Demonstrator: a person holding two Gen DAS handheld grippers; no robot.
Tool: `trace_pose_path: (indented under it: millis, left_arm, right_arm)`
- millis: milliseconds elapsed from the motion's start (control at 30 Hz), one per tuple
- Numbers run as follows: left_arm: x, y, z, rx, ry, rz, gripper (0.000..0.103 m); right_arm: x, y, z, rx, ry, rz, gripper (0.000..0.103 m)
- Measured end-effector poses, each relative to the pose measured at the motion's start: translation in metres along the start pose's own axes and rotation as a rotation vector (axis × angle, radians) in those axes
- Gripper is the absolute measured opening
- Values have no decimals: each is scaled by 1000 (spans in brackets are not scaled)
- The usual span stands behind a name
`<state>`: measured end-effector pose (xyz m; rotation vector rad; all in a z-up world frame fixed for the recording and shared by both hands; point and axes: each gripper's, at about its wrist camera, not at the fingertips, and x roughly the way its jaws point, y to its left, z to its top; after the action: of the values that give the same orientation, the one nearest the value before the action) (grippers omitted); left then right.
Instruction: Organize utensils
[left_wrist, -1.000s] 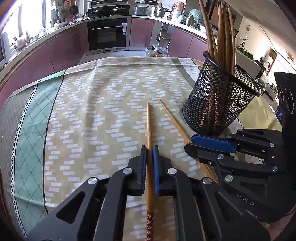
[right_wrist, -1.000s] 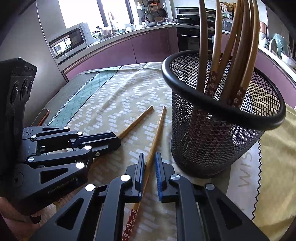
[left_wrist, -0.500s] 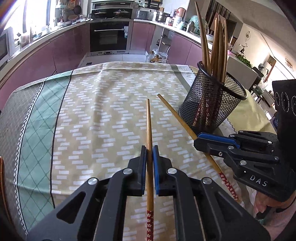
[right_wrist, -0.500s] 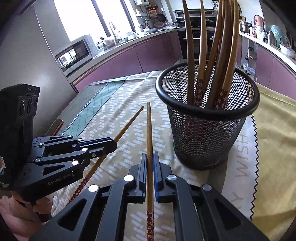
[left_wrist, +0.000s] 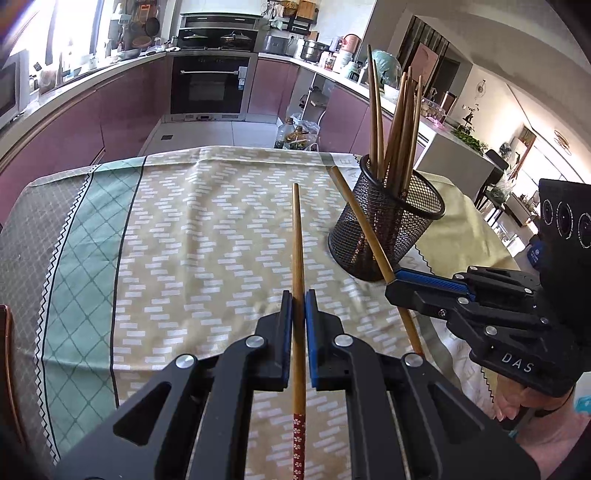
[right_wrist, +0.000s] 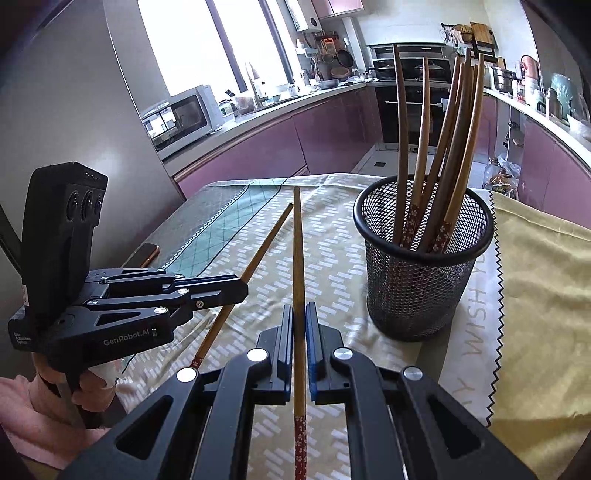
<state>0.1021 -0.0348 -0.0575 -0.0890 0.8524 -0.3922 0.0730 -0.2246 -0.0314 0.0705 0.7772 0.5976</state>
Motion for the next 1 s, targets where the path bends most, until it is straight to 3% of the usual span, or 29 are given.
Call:
trace_pose_path:
  millis: [1000]
  left_arm:
    - [-48, -16, 12, 16, -99, -98, 7]
  right_arm:
    - [-50, -7, 4, 7, -149, 8, 6]
